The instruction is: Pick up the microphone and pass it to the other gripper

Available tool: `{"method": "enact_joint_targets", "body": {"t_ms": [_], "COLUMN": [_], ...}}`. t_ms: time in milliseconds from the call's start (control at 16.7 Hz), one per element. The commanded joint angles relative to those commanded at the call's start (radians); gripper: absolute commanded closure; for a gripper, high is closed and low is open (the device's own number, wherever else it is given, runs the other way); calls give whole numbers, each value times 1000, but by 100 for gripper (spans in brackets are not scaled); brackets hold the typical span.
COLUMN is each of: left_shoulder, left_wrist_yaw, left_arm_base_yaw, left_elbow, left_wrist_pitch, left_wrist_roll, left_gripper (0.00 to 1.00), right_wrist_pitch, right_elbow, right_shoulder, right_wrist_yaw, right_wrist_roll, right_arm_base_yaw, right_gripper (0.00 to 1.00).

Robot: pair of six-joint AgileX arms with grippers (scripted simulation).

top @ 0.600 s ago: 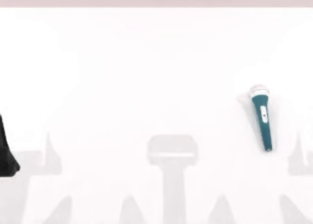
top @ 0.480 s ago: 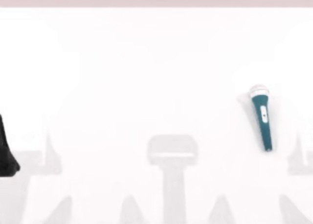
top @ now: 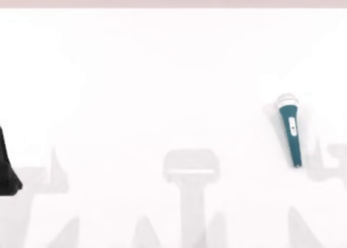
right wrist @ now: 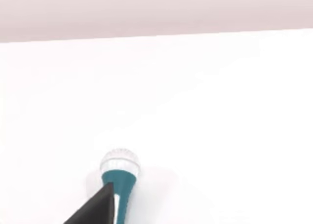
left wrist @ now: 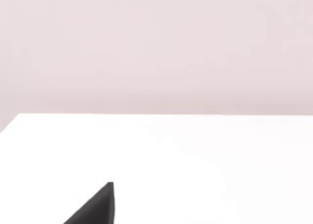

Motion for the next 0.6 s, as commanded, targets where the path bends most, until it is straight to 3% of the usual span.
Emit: {"method": "enact_joint_targets", "body": {"t_ms": [600], "left_shoulder": [0], "left_wrist_yaw": [0], "left_arm_base_yaw": [0], "left_elbow": [0], "left_wrist_pitch": [0], "left_wrist_roll": [0], "left_gripper": [0], "right_wrist_pitch": [-510], "right_elbow": [643], "right_shoulder": [1013], "right_wrist_yaw": [23], "right_wrist_roll": [192], "right_arm_base_yaw": [178], "right_gripper": [0]}}
